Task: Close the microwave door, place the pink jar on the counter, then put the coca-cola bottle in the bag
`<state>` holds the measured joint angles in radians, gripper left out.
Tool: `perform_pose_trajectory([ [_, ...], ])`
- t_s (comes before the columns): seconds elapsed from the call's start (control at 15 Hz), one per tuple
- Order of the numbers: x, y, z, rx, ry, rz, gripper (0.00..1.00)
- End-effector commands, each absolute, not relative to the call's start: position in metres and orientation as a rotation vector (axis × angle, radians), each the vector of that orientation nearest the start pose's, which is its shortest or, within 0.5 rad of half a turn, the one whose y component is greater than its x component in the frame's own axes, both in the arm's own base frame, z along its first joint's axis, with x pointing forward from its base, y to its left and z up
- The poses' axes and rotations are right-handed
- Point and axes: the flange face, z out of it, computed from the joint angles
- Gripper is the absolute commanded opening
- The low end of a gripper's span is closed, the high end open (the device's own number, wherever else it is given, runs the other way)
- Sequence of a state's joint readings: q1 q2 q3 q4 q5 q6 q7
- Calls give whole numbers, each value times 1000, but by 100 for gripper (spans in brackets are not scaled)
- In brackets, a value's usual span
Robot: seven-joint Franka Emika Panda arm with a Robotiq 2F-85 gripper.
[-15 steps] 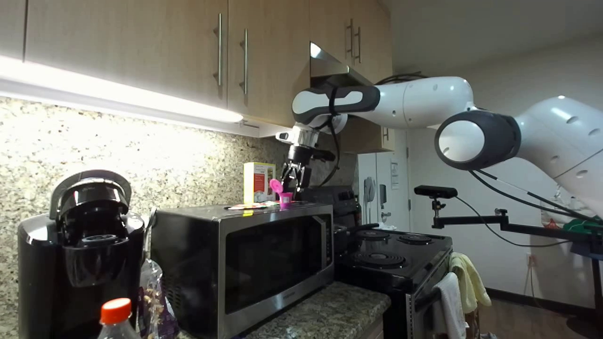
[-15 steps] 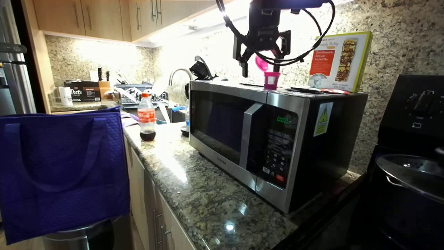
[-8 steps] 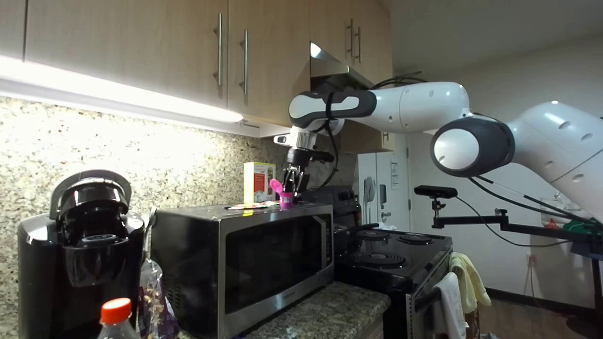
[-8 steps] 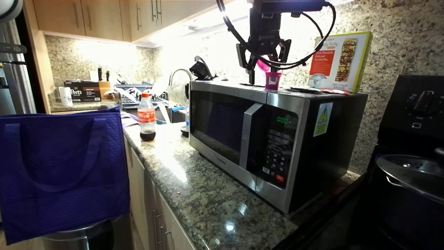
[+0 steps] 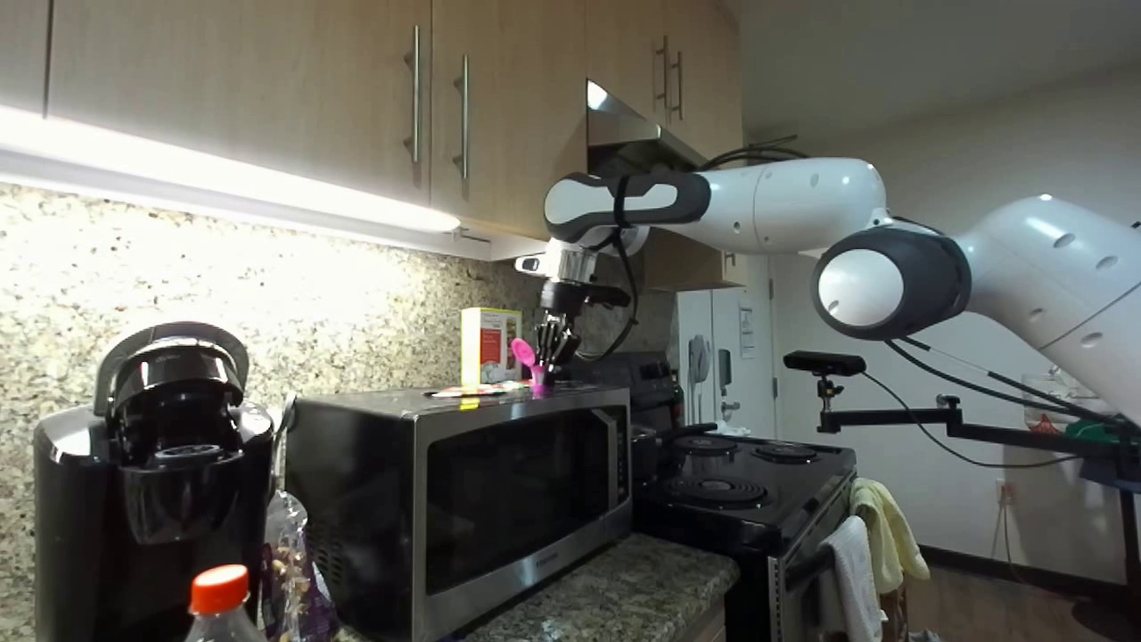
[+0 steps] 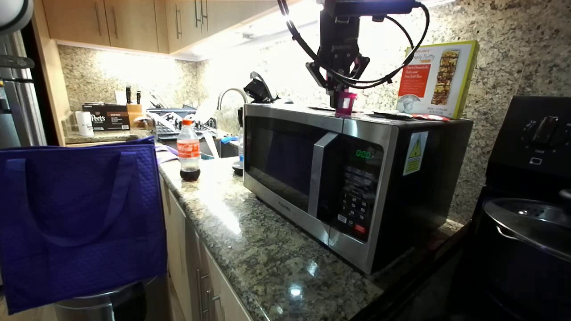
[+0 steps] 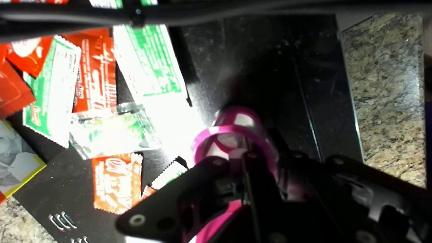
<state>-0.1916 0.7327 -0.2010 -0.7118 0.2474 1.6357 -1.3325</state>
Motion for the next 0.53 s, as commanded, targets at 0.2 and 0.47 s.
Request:
perform_pose_trajectory([
  [0.2,714,-190,585,-2774,-1534,-384,4],
  [0.47,711,-159,609,-2765,-1603,-372,4],
])
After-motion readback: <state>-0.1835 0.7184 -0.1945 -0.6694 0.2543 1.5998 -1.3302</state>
